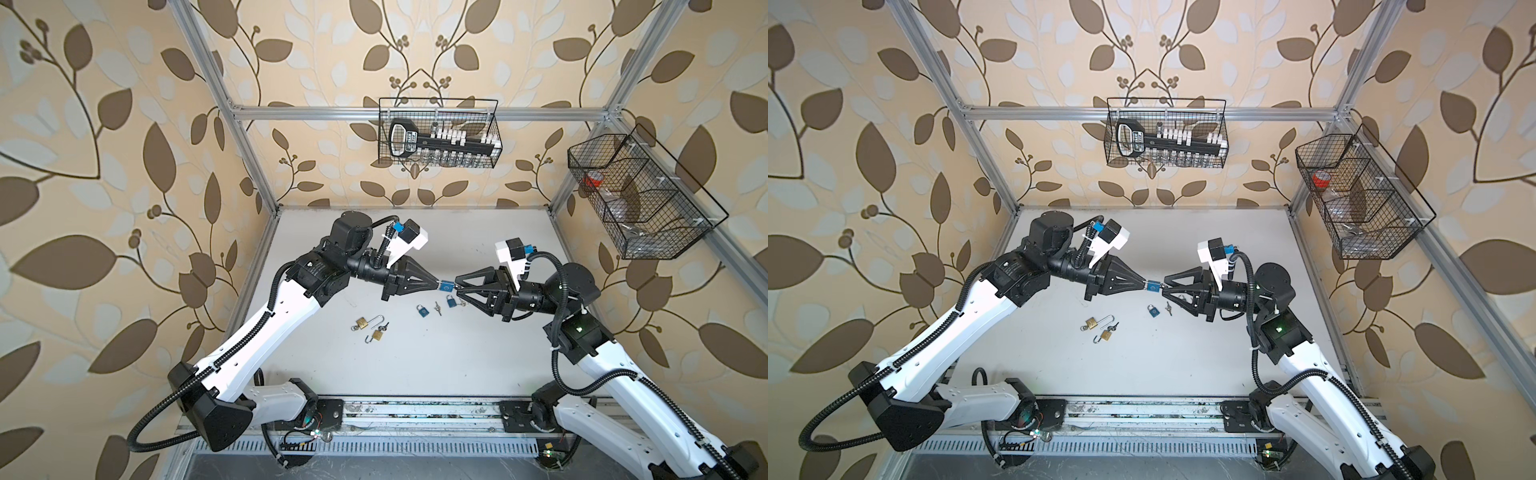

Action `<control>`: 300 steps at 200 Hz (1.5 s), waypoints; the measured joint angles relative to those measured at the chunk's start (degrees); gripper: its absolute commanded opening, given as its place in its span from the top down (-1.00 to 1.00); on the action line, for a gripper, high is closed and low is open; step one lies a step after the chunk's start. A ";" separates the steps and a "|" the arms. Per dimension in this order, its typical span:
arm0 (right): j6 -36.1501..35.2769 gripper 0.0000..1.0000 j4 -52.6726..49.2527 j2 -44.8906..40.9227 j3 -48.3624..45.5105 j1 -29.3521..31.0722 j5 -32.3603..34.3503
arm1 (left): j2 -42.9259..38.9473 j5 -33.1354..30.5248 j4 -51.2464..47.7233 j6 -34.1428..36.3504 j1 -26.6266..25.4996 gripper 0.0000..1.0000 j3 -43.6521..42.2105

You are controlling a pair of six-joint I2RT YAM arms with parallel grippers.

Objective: Lock with the key

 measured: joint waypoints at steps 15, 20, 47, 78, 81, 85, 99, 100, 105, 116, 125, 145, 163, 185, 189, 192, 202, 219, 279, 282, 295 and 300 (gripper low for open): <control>0.28 0.04 0.44 0.70 0.00 0.02 -0.28 | 0.17 0.76 0.09 -0.13 0.00 1.00 0.00; 0.44 0.03 0.57 0.94 0.00 0.02 -0.37 | 0.24 0.90 0.09 -0.13 0.00 1.00 0.00; 0.83 0.04 1.64 2.03 0.00 0.44 -0.72 | 0.46 1.31 0.07 -0.11 0.00 1.00 0.00; 1.66 0.16 3.43 3.41 0.04 0.94 -1.68 | 0.48 1.92 0.07 -0.13 0.00 1.00 0.00; 1.73 0.17 3.58 3.52 0.04 1.03 -1.73 | 0.48 1.92 0.07 -0.13 0.00 1.00 0.00; 1.81 0.18 3.69 3.63 0.07 1.05 -1.86 | 0.48 1.92 0.07 -0.13 0.00 1.00 0.00; 2.03 0.23 4.20 3.93 0.07 1.33 -2.01 | 0.48 1.92 0.07 -0.13 0.17 1.00 0.00; 2.05 0.23 4.24 3.96 0.07 1.33 -2.03 | 0.48 1.92 0.07 -0.13 0.22 1.00 0.00; 2.16 0.24 4.35 4.02 0.07 1.44 -2.08 | 0.50 1.95 0.07 -0.13 0.33 1.00 0.00; 2.32 0.24 4.66 4.11 0.07 1.60 -2.12 | 0.50 1.92 0.07 -0.13 0.35 1.00 0.00; 2.34 0.24 4.90 4.20 0.07 1.68 -2.14 | 0.52 1.95 0.07 -0.13 0.35 1.00 0.00; 2.58 0.19 5.60 4.31 0.07 2.01 -2.14 | 0.66 2.01 0.07 -0.13 0.35 1.00 0.00; 2.80 0.15 6.23 4.28 0.07 2.27 -2.19 | 1.07 2.10 0.04 -0.11 0.35 1.00 0.00; 2.80 0.24 6.56 4.28 0.07 2.43 -2.32 | 1.75 2.14 0.04 -0.11 0.35 1.00 0.00; 2.78 0.27 6.64 4.28 0.07 2.45 -2.34 | 1.81 2.16 0.04 -0.13 0.35 1.00 0.00; 2.84 0.28 6.64 4.28 0.07 2.49 -2.36 | 1.90 2.16 0.07 -0.13 0.35 1.00 0.00; 2.75 0.34 6.84 4.31 0.07 2.56 -2.51 | 2.03 2.19 0.07 -0.15 0.35 1.00 0.00; 2.89 0.47 6.86 4.28 0.07 2.60 -2.54 | 2.12 2.25 0.07 -0.26 0.35 1.00 0.00; 1.66 0.96 5.73 3.98 0.07 2.58 -1.86 | 2.12 2.54 0.48 -1.42 0.35 0.97 0.00; 1.57 0.98 5.73 3.87 0.07 2.58 -1.79 | 2.12 2.58 0.57 -1.46 0.35 0.90 0.00; 1.33 1.00 5.44 3.34 0.07 2.58 -1.33 | 2.12 2.62 1.29 -1.57 0.33 0.69 -0.02; 1.20 1.00 5.35 3.13 0.07 2.60 -1.18 | 2.12 2.75 1.60 -1.73 0.28 0.65 -0.02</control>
